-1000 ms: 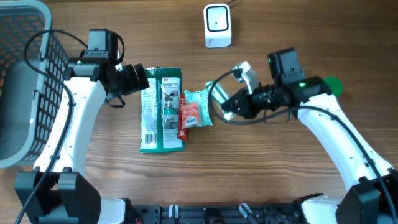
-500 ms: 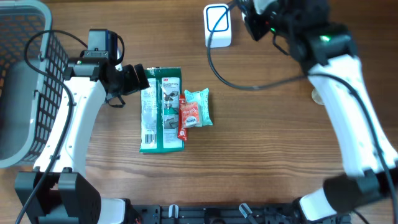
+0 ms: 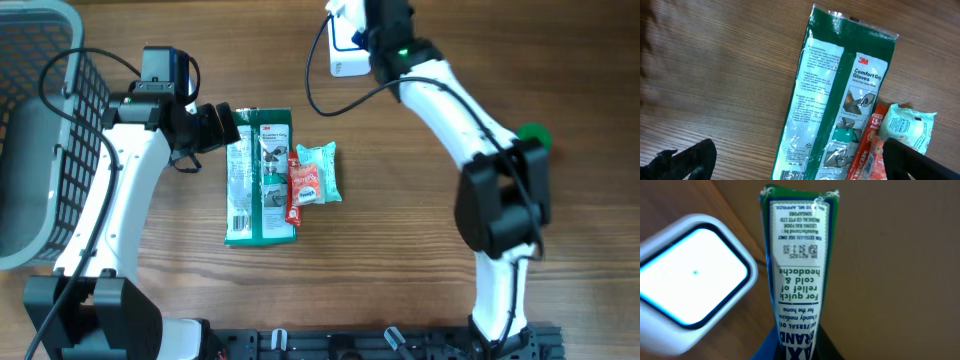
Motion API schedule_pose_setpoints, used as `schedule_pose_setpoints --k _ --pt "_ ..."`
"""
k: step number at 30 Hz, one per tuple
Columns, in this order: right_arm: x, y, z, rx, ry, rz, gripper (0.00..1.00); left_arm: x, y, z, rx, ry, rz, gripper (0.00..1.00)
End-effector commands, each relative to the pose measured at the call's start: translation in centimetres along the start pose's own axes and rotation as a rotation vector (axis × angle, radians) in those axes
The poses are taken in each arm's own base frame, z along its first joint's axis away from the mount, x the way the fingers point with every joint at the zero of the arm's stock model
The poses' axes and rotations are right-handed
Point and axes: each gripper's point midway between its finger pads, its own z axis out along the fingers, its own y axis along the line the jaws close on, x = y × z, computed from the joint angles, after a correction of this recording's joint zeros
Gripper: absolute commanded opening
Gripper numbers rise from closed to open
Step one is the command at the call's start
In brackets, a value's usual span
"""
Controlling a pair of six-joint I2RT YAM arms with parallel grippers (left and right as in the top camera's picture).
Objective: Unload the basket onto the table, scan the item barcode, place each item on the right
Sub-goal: 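Hold the Axe Brand box up to the scanner with the right gripper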
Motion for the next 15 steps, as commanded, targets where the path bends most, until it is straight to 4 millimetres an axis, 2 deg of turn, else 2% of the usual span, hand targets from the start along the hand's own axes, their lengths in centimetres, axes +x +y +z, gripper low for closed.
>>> schedule_pose_setpoints --k 1,8,15 --pt "3.3 0.1 2.2 0.128 0.166 -0.12 0.04 -0.3 0.0 -0.2 -0.008 -0.011 0.018 1.0" --pt "3.5 2.3 4.0 0.145 0.168 -0.128 0.05 -0.3 0.0 -0.2 -0.008 -0.011 0.018 1.0" --pt "3.1 5.4 4.1 0.102 0.162 -0.163 0.04 -0.3 0.0 -0.2 -0.008 -0.011 0.018 1.0"
